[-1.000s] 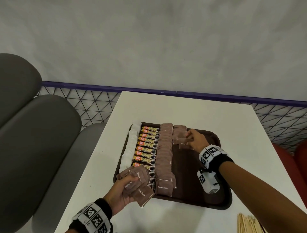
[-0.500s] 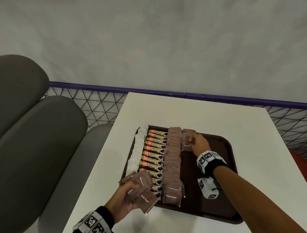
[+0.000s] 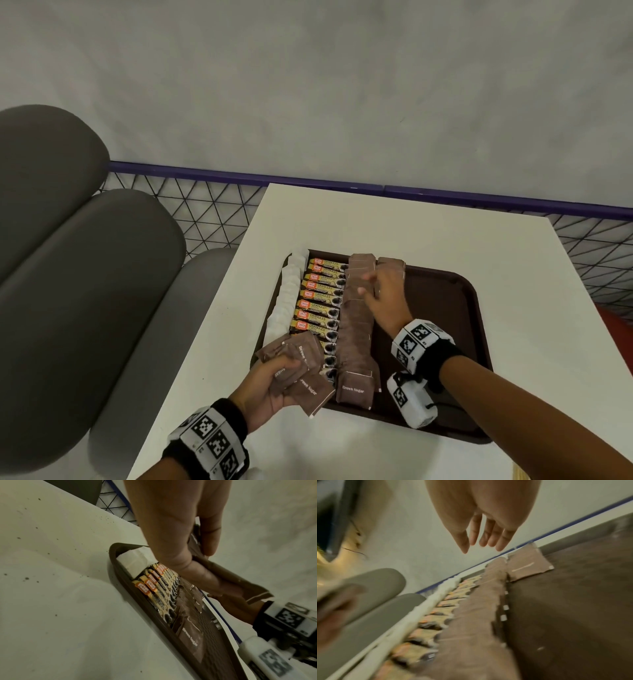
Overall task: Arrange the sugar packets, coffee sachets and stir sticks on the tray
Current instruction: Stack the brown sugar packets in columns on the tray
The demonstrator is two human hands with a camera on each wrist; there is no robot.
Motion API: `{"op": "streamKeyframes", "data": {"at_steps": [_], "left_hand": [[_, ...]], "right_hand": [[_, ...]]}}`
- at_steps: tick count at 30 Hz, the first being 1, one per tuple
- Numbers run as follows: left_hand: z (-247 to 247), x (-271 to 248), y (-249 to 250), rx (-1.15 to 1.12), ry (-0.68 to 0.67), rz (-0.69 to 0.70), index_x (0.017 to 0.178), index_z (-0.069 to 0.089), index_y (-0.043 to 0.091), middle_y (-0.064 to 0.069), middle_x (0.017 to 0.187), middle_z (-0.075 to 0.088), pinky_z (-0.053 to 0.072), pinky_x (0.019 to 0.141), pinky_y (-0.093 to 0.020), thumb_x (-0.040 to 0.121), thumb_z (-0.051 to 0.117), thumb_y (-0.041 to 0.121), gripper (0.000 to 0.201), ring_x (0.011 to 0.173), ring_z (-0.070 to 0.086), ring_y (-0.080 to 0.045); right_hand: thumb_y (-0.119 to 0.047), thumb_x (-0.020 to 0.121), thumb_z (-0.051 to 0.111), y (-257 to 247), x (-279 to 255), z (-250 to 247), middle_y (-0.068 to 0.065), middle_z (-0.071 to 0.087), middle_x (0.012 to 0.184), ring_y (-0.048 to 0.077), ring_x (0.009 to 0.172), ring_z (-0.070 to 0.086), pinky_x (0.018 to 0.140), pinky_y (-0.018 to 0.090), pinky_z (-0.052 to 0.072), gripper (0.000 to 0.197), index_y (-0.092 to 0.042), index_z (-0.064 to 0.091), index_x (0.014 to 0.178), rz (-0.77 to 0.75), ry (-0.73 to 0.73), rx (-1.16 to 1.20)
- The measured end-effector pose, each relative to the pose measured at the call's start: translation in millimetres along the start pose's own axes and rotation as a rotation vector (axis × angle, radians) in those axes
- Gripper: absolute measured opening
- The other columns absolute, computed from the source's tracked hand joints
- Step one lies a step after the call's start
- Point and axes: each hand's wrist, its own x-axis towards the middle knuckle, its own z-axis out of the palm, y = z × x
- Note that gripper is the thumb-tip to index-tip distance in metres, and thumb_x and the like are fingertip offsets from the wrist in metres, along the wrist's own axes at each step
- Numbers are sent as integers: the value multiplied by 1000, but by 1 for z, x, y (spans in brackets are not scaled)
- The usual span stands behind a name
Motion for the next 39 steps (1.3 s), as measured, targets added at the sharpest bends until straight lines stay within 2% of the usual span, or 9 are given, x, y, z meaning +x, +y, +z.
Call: {"op": "streamKeyframes", "data": {"at_steps": [5, 8, 11, 16, 21, 27, 30, 34, 39], "left_hand": [[11, -3, -4, 1, -23, 16, 108, 62, 6, -20, 91, 71, 58, 60, -41, 88, 46, -3, 28, 78, 71, -31], [17, -5, -7, 21, -38, 18, 110, 61, 5, -19, 94, 71, 58, 63, -40, 88, 47, -1, 27, 80, 71, -30], [22, -7, -10, 20, -61, 8, 113, 60, 5, -21, 99, 70, 58, 65, -40, 87, 47, -2, 30, 82, 71, -31], [28, -11, -13, 17, -82, 10, 112, 61, 5, -20, 98, 71, 58, 68, -41, 87, 47, -1, 29, 81, 71, -29], [34, -13, -12, 31, -86, 18, 109, 62, 5, -21, 97, 70, 58, 65, -39, 88, 47, 0, 26, 81, 70, -30], [36, -14, -11, 22, -99, 29, 109, 61, 7, -18, 97, 71, 58, 64, -39, 89, 47, 1, 26, 81, 70, -29], [38, -13, -11, 1, -91, 41, 109, 61, 6, -17, 95, 71, 57, 61, -38, 89, 47, 1, 25, 79, 71, -27], [37, -8, -12, -84, -48, 46, 114, 58, 4, -19, 95, 71, 58, 57, -38, 88, 48, -1, 28, 78, 72, -28], [38, -1, -13, -71, -41, 21, 111, 60, 5, -21, 100, 70, 59, 62, -42, 88, 49, -2, 27, 82, 71, -30]], "right_hand": [[-14, 89, 58, -39, -45, 4, -11, 57, 85, -9, 77, 56, 73, 11, 44, 7, -10, 59, 95, -4, -392, 371], [-15, 86, 62, -43, -63, 5, -9, 56, 83, -4, 74, 54, 70, 11, 44, 8, -12, 59, 93, 24, -547, 429], [-8, 82, 66, -44, -72, 4, -8, 52, 79, 3, 73, 50, 67, 11, 43, 17, -20, 53, 81, 48, -548, 463], [-5, 83, 64, -44, -76, -5, -6, 55, 74, -6, 60, 54, 60, 8, 43, 16, -18, 55, 78, 144, -546, 566], [-6, 83, 64, -43, -82, -10, -1, 61, 67, 9, 57, 56, 53, 19, 46, 15, -14, 56, 74, 307, -515, 783], [-15, 77, 69, -41, -83, -17, 5, 60, 70, 14, 61, 57, 54, 20, 47, 21, -13, 51, 66, 391, -507, 887], [-25, 71, 70, -39, -83, -17, 9, 59, 74, 16, 63, 58, 58, 24, 48, 21, -11, 54, 69, 418, -478, 924], [-24, 81, 65, -32, -81, -19, 9, 62, 82, 19, 71, 57, 65, 30, 46, 22, -5, 56, 88, 498, -357, 980], [-1, 82, 62, -28, -85, -24, 2, 61, 78, 13, 64, 62, 59, 27, 52, 15, -10, 52, 87, 498, -401, 1003]]}}
